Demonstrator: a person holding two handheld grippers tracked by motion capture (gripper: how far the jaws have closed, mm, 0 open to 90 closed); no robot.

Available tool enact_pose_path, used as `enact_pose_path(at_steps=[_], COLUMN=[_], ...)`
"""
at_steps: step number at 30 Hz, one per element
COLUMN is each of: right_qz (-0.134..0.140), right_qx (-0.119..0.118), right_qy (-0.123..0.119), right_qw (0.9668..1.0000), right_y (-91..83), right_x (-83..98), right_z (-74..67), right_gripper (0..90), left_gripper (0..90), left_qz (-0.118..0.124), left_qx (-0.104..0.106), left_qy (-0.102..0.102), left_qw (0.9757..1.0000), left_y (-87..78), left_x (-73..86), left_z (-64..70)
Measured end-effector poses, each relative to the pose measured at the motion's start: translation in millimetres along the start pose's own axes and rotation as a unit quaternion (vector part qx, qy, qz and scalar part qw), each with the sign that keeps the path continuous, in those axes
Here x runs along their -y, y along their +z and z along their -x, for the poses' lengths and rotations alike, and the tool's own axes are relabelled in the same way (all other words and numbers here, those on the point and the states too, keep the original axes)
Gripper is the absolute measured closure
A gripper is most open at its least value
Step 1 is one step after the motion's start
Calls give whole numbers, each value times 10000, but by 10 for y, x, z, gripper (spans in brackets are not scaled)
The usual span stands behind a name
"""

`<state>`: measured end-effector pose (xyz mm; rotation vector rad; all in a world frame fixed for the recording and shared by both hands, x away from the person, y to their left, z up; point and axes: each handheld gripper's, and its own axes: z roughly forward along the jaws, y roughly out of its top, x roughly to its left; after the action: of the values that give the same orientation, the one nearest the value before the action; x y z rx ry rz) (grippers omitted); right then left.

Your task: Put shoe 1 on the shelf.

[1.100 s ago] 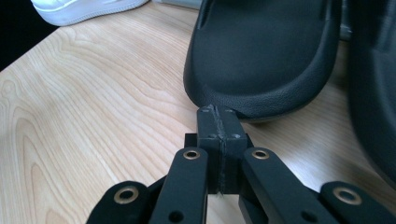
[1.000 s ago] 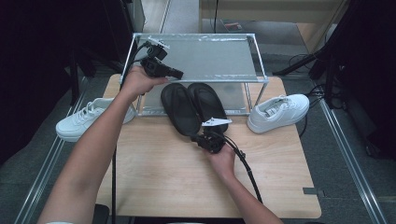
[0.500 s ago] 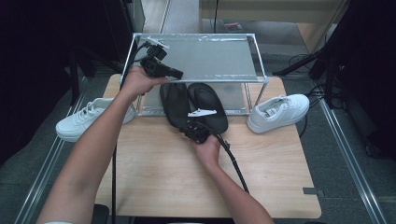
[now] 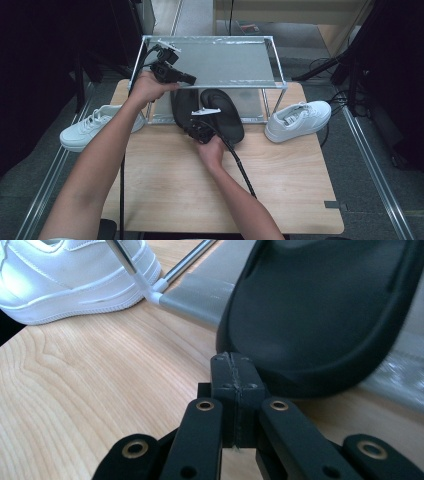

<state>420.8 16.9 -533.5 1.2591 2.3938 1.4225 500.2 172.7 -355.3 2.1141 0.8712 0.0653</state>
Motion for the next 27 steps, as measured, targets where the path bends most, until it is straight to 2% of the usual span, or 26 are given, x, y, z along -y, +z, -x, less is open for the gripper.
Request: enact_pose_path(at_steps=[6, 9, 11, 19, 27], right_qz=[-30, -23, -8, 50, 176], right_qx=[-65, -126, -154, -308, -402], right_qy=[36, 59, -15, -191, -253], right_qw=[10000, 9999, 9999, 9993, 9987], right_y=[134, 111, 59, -280, -754], right_x=[-69, -71, -62, 29, 214], right_z=[-29, -43, -52, -32, 27], right_gripper=[900, 900, 900, 900, 900], left_gripper=[873, 872, 872, 872, 871], left_qz=[9, 11, 10, -10, 18], left_qx=[-7, 9, 8, -20, -2], left_qy=[2, -6, -6, -35, -87], left_qw=[10000, 10000, 10000, 10000, 10000], left_y=[0, -1, -1, -2, 4], left_x=[2, 4, 3, -4, -3], left_z=[2, -3, -3, 1, -1])
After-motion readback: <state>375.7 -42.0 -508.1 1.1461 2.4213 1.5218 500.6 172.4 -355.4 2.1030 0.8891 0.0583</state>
